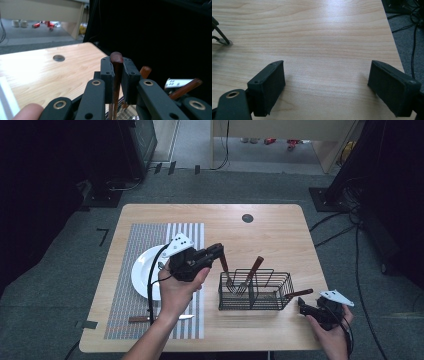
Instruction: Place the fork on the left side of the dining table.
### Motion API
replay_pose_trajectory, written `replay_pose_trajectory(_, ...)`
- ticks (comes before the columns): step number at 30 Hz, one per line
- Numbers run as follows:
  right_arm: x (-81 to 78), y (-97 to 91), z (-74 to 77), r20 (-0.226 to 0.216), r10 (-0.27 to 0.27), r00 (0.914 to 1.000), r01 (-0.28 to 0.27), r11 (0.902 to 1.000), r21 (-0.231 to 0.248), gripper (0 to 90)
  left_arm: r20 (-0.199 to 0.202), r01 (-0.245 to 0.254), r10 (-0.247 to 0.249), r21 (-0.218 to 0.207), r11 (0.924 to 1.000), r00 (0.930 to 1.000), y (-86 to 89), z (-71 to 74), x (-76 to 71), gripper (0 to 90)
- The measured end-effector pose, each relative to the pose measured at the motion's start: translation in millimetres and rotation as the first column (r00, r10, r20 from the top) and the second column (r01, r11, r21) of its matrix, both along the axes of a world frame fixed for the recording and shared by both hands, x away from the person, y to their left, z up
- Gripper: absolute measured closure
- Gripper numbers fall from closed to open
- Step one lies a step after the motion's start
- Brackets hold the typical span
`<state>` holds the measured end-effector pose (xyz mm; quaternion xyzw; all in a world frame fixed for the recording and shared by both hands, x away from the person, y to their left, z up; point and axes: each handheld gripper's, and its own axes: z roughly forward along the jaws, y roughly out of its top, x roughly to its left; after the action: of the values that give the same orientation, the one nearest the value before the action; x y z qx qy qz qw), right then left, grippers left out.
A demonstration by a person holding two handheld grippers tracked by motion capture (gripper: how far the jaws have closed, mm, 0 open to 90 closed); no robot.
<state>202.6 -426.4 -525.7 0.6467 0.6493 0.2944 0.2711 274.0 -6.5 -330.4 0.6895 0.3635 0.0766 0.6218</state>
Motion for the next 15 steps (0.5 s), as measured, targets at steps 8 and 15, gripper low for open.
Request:
replay_pose_trajectory(8, 0.0, -0.1, 0.0, -0.001, 0.001, 1.0, -0.001, 1.0, -0.001, 13.5, 0.022, 0.002, 0.0, -0.092, 0.9957, 0.9998, 13.0, 15.1, -4.9, 82.6)
replay_pose_trajectory(15, 0.0, 0.0, 0.0, 0.0, 0.0, 1.0, 0.0, 1.0, 0.0, 13.6, 0.047, -0.007, 0.014, -0.141, 0.99, 0.9988, 26.5, 27.0, -6.1, 82.7)
